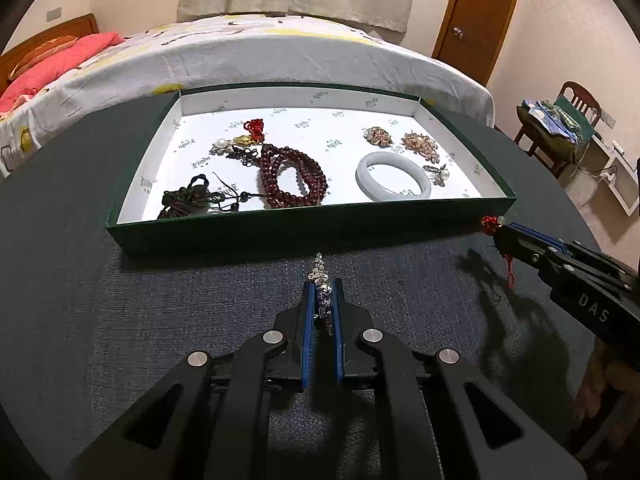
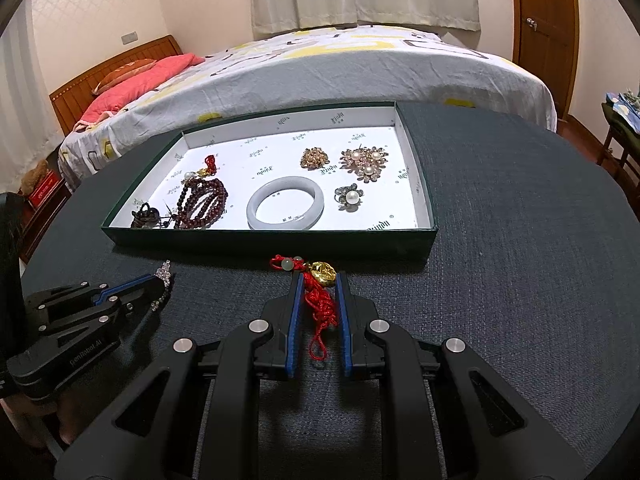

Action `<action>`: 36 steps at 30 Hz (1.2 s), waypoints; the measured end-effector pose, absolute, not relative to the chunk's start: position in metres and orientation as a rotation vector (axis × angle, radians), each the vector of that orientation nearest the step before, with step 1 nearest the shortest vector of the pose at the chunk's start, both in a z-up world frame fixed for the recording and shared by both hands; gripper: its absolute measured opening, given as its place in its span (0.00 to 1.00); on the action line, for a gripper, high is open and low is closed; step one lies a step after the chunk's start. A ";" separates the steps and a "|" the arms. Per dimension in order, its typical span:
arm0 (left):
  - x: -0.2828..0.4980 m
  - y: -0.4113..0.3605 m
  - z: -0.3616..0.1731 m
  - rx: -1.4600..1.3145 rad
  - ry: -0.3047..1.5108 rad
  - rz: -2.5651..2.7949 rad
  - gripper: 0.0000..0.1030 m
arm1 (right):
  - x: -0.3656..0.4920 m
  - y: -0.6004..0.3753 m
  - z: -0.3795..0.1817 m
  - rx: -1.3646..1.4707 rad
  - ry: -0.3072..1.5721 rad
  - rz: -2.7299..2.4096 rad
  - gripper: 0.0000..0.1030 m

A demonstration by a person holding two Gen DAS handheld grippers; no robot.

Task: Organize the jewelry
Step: 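Carry the tassel in the right tool and rhinestone brooch in the left tool over the box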

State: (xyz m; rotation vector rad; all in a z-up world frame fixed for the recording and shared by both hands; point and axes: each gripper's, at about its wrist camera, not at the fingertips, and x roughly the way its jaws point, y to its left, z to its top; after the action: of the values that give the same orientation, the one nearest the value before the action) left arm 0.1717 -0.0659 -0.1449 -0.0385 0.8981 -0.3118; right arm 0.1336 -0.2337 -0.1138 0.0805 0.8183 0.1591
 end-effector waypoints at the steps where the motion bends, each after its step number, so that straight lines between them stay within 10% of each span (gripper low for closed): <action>1: 0.172 -0.066 -0.145 -0.039 0.898 -0.312 0.09 | 0.133 -0.233 -0.114 0.082 0.818 0.160 0.15; 36: 0.247 -0.062 -0.059 -0.054 0.631 -0.323 0.09 | 0.213 -0.198 -0.029 0.061 0.585 0.239 0.15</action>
State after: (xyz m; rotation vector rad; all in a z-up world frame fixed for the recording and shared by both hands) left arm 0.2470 -0.0622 -0.0594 -0.0539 0.6313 -0.3234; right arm 0.2133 -0.1985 -0.0290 0.0612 0.5852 0.2394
